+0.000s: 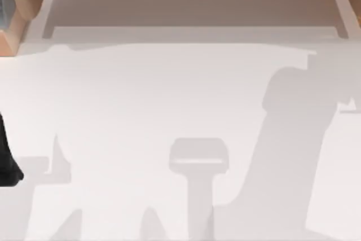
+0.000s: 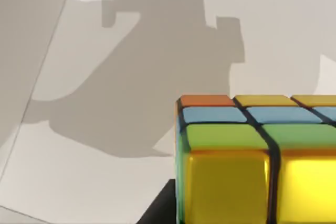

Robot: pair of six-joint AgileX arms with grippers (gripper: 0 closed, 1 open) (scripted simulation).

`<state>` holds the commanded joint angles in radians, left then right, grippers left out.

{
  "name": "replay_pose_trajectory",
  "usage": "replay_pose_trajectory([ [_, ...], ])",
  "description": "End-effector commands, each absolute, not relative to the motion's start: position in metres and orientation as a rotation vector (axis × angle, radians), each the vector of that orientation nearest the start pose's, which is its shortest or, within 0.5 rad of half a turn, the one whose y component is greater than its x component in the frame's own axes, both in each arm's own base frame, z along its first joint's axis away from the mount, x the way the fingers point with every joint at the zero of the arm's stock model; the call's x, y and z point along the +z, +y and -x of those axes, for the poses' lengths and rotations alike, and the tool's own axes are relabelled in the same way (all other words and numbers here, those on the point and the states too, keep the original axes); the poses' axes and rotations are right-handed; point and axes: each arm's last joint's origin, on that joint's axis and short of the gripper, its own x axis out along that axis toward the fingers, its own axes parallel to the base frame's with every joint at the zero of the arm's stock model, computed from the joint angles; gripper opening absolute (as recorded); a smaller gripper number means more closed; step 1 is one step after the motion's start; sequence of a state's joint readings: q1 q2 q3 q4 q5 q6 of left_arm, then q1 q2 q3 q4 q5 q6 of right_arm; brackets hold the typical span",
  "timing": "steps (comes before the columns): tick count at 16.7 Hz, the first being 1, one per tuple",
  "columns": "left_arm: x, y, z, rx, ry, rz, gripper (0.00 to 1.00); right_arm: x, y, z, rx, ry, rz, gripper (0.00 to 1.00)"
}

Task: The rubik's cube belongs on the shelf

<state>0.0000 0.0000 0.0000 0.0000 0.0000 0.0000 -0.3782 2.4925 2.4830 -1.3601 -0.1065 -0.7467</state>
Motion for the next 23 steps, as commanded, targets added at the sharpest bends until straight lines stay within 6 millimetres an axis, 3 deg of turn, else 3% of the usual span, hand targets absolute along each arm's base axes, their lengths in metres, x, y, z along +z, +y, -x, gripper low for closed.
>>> replay_pose_trajectory([
  [2,0.16,-0.001,-0.106,0.0,0.0,0.0,1.0,0.249,-0.155,-0.463,0.283,1.279,0.365,0.0],
  [5,0.16,-0.001,-0.106,0.0,0.0,0.0,1.0,0.285,-0.107,-0.45,0.3,1.215,0.47,0.0],
  [9,0.16,-0.001,-0.106,0.0,0.0,0.0,1.0,0.293,-0.029,-0.433,0.36,1.13,0.604,0.0],
  [12,0.16,-0.001,-0.106,0.0,0.0,0.0,1.0,0.271,0.028,-0.424,0.402,1.05,0.683,0.0],
  [17,0.16,-0.001,-0.106,0.0,0.0,0.0,1.0,0.203,0.105,-0.411,0.403,0.834,0.725,0.0],
  [20,0.16,-0.001,-0.106,0.0,0.0,0.0,1.0,0.165,0.133,-0.399,0.36,0.651,0.671,0.0],
  [23,0.16,-0.001,-0.106,0.0,0.0,0.0,1.0,0.138,0.146,-0.384,0.295,0.452,0.557,0.0],
])
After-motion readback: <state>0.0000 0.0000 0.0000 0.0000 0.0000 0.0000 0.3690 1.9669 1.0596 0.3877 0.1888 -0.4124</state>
